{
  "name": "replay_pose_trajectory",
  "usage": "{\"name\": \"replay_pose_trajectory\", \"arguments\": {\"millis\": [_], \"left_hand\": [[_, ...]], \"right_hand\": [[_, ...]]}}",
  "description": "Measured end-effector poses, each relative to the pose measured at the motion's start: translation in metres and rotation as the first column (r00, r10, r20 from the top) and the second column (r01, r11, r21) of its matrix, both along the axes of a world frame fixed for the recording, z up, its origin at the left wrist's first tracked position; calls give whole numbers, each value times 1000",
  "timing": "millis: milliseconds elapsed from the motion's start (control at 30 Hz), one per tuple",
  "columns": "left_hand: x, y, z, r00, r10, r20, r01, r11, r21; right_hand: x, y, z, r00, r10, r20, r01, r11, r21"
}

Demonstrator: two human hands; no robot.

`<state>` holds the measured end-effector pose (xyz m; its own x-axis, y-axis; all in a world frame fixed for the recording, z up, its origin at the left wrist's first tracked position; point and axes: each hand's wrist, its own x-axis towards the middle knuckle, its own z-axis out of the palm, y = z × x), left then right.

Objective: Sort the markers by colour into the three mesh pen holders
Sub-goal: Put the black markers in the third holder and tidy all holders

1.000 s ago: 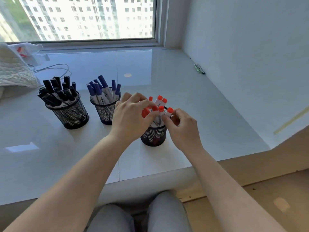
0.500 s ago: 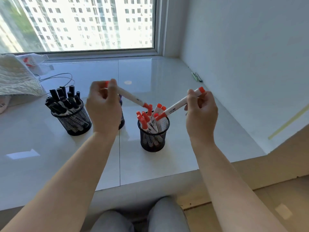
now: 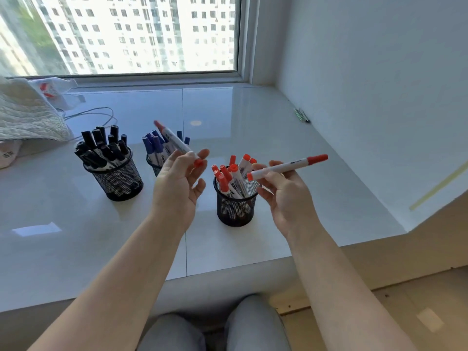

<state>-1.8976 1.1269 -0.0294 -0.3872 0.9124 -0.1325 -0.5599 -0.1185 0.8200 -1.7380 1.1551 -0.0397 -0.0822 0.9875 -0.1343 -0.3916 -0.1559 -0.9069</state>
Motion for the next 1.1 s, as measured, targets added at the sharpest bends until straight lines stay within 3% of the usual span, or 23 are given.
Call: {"name": "replay_pose_trajectory", "arguments": {"millis": [133, 200, 300, 367, 633, 833, 967, 1100], "left_hand": [[0, -5, -8, 964, -34, -262, 31, 999, -17], [3, -6, -12, 929, -5, -371, 0, 1000, -13], [8, -3, -14, 910, 48, -412, -50, 999, 7], [10, -1, -14, 891, 83, -447, -86, 996, 14], [20, -7, -28, 759, 138, -636, -111, 990, 82], [23, -5, -36, 479, 150, -865, -176, 982, 73], [25, -5, -41, 376, 81, -923, -143, 989, 29], [23, -6, -39, 389, 134, -911, -187, 980, 64]], "right_hand": [[-5, -2, -13, 872, -133, 471, 27, 974, 224], [-7, 0, -18, 765, -192, 615, -1, 954, 299], [-9, 5, -25, 612, -245, 752, -73, 929, 362], [-11, 7, -27, 557, -276, 783, -100, 914, 393], [-5, 8, -20, 533, -481, 696, -68, 796, 602], [-2, 8, -30, 406, -465, 786, -243, 775, 584], [-2, 9, -36, 443, -449, 776, -214, 788, 577], [-2, 9, -31, 491, -452, 745, -126, 809, 574]]}}
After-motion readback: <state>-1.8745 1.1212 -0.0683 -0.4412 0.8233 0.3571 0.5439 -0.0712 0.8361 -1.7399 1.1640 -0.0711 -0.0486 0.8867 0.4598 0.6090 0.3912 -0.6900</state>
